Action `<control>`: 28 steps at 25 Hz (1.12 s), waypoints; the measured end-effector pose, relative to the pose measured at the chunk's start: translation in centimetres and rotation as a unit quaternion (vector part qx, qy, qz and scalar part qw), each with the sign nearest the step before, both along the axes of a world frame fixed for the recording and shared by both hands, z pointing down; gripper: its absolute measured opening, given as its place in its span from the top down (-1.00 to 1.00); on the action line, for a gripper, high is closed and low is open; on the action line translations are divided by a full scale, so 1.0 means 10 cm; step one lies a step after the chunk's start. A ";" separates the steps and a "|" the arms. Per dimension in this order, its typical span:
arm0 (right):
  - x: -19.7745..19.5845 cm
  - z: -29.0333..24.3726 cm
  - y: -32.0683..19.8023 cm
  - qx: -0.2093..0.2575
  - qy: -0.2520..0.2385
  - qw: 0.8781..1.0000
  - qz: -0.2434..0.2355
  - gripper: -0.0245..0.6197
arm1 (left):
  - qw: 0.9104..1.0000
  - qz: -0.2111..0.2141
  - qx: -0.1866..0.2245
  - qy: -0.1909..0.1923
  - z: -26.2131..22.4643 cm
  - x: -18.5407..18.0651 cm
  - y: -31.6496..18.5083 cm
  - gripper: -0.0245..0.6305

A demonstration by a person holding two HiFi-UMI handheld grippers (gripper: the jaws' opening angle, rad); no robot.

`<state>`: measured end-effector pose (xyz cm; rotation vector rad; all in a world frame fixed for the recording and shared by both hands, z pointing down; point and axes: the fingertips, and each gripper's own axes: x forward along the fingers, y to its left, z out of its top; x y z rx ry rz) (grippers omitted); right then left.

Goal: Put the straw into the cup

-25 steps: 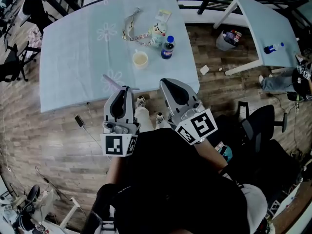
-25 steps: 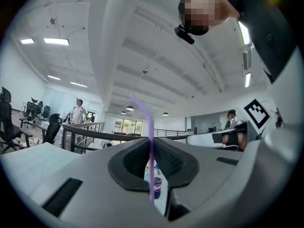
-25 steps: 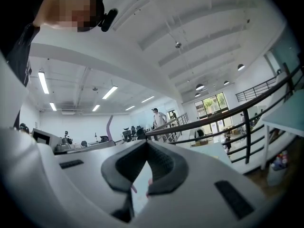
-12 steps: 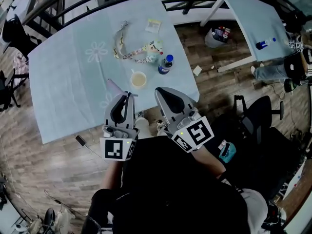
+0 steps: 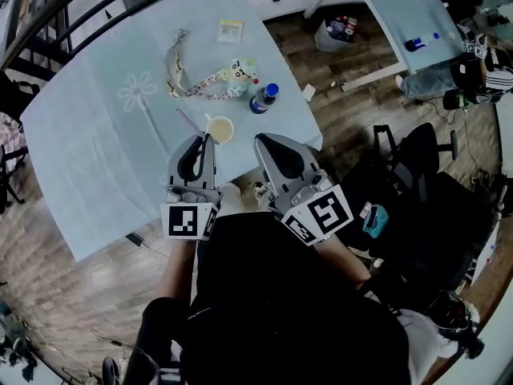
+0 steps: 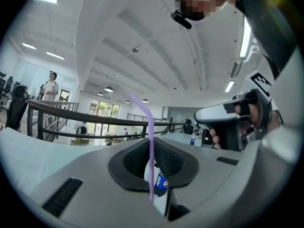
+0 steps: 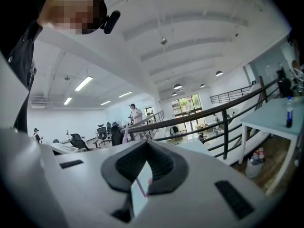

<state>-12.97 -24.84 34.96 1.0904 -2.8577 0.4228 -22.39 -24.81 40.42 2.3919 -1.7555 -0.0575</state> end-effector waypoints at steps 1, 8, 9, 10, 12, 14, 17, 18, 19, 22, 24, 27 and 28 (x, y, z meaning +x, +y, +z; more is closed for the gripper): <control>0.00 0.01 -0.01 -0.001 0.003 1.000 0.009 0.90 | 1.000 0.008 -0.005 -0.001 0.07 0.00 -0.04 0.81; -0.01 0.06 -0.04 -0.002 0.016 0.999 0.047 0.90 | 0.997 0.052 -0.047 -0.027 0.70 0.01 -0.29 0.81; 0.01 0.06 -0.05 -0.003 0.017 0.999 0.052 0.90 | 0.997 0.055 -0.052 -0.028 0.77 0.03 -0.32 0.81; 0.03 0.06 -0.05 -0.003 0.018 0.998 0.056 0.90 | 0.996 0.057 -0.057 -0.028 0.84 0.05 -0.35 0.81; 0.05 0.08 -0.07 -0.004 0.021 0.998 0.065 0.90 | 0.996 0.058 -0.069 -0.027 1.01 0.05 -0.41 0.81; 0.06 0.11 -0.10 -0.004 0.026 0.997 0.073 0.90 | 0.995 0.058 -0.084 -0.020 1.21 0.04 -0.48 0.81; 0.06 0.14 -0.11 -0.005 0.030 0.996 0.082 0.90 | 0.992 0.063 -0.105 -0.015 1.45 0.06 -0.54 0.81; 0.06 0.14 -0.11 -0.005 0.032 0.996 0.084 0.90 | 0.992 0.065 -0.111 -0.015 1.52 0.07 -0.55 0.81; 0.06 0.15 -0.11 -0.004 0.033 0.996 0.087 0.90 | 0.991 0.067 -0.117 -0.015 1.57 0.07 -0.56 0.81; 0.07 0.16 -0.12 -0.006 0.036 0.995 0.096 0.90 | 0.987 0.074 -0.138 -0.019 1.74 0.10 -0.57 0.81; 0.08 0.17 -0.13 -0.007 0.036 0.994 0.101 0.90 | 0.985 0.082 -0.149 -0.026 1.84 0.13 -0.57 0.81; 0.09 0.18 -0.14 -0.008 0.037 0.994 0.106 0.90 | 0.983 0.088 -0.158 -0.033 1.95 0.15 -0.56 0.81; 0.09 0.18 -0.14 -0.008 0.037 0.994 0.107 0.90 | 0.983 0.088 -0.159 -0.033 1.96 0.16 -0.56 0.81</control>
